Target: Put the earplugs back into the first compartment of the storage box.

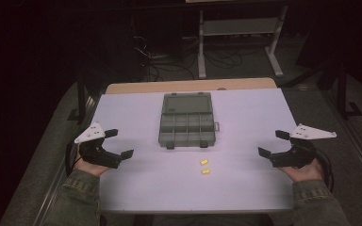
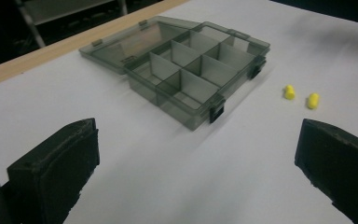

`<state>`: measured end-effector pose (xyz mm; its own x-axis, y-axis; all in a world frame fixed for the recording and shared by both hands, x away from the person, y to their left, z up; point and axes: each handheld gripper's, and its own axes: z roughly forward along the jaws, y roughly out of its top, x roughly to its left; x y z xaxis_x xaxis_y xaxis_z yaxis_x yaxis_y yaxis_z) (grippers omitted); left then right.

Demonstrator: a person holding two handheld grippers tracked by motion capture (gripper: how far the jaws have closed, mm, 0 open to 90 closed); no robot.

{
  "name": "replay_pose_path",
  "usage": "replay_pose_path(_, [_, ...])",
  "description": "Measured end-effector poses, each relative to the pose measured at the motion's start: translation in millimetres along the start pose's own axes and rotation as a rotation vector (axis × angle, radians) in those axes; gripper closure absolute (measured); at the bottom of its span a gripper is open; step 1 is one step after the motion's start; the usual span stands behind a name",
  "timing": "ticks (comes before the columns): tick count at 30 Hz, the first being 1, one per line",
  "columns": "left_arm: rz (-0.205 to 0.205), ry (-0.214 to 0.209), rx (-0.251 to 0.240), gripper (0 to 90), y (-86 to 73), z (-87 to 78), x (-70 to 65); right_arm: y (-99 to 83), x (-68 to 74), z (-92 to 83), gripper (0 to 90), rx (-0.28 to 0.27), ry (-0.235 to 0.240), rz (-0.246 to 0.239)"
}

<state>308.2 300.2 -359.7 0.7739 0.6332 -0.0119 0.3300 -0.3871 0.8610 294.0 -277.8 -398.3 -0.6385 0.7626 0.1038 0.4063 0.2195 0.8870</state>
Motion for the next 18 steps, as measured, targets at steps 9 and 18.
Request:
replay_pose_path(9, [0.048, -0.048, 0.039, 0.0, 26.6, 13.3, -8.2, 0.3, -0.4, -0.8, 1.3, -0.007, -0.002, -0.005])
replay_pose_path(18, [0.102, -0.097, 0.094, 0.0, 48.3, 32.0, -15.7, 0.1, -0.4, -0.5, 1.3, -0.004, 0.0, -0.001])
